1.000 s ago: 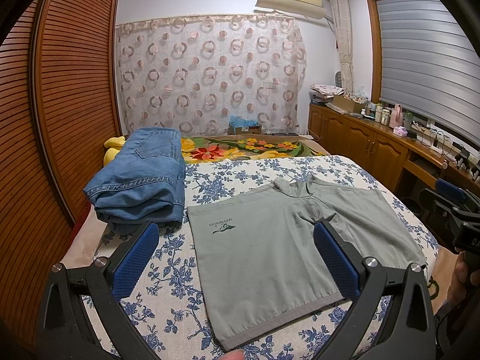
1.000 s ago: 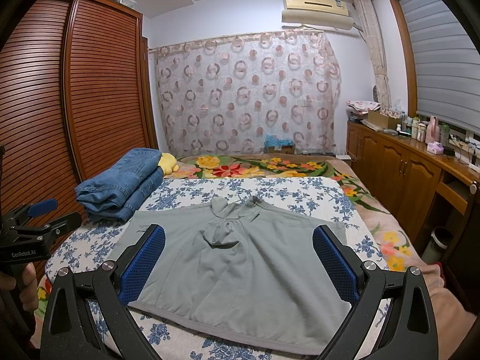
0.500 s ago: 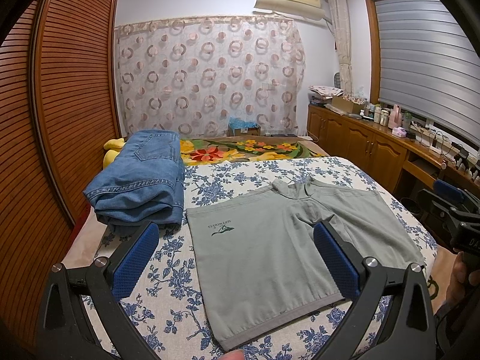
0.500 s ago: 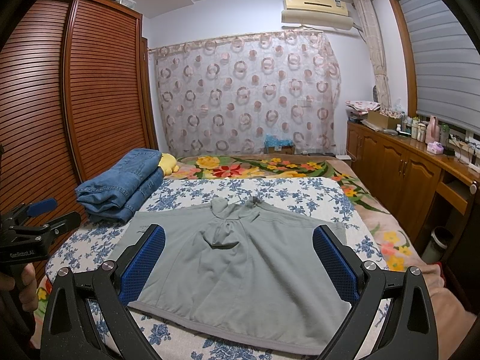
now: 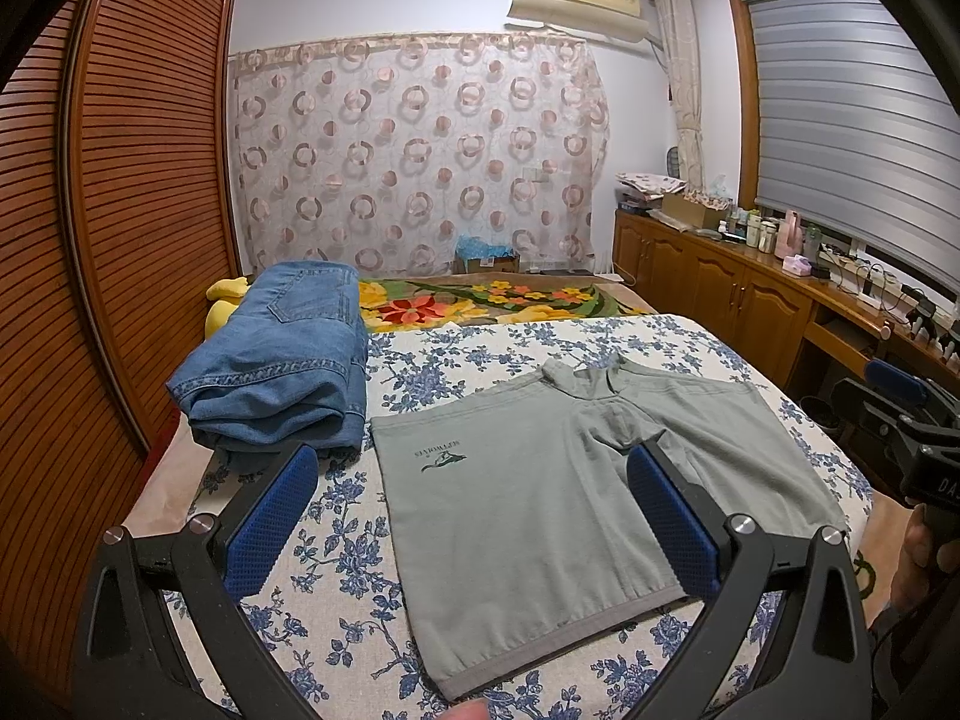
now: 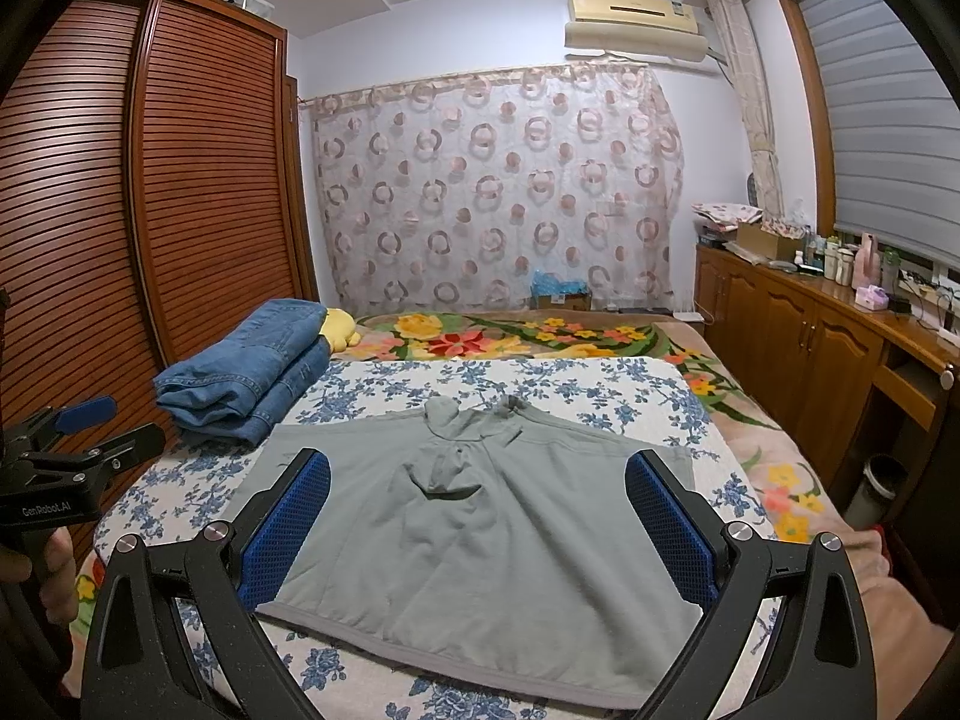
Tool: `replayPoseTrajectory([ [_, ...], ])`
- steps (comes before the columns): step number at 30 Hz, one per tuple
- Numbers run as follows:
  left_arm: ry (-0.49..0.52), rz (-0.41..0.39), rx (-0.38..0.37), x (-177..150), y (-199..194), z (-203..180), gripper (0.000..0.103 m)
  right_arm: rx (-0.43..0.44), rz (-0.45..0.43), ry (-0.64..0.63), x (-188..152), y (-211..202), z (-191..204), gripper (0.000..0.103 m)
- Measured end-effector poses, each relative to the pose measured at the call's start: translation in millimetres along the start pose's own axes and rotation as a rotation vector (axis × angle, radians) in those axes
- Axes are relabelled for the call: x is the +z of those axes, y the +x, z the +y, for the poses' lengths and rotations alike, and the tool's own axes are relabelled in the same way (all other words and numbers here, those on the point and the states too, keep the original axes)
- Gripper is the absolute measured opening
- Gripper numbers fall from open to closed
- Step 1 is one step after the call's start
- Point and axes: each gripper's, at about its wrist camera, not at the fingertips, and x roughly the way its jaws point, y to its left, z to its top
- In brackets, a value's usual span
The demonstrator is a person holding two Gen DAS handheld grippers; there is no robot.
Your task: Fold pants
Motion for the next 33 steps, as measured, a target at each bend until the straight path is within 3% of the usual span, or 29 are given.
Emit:
replayPoseTrajectory([
  [10,-0.001,0.090,0.000,-12,14,-4,0.103,0.018,0.079,-0.017,-4,14,-6,0.099],
  [24,-0.025,0.253,-0.029,-68,49,31,0.103,0.027,0.236,-0.061,-18,41,-13,0.099],
  [30,-0.037,0.290,-0.042,-79,49,40,0.100,0.028,0.293,-0.086,-21,46,-15,0.099],
  [33,-0.040,0.314,-0.066,-86,48,43,0.093,0.035,0.326,-0.094,-21,45,-15,0.096],
])
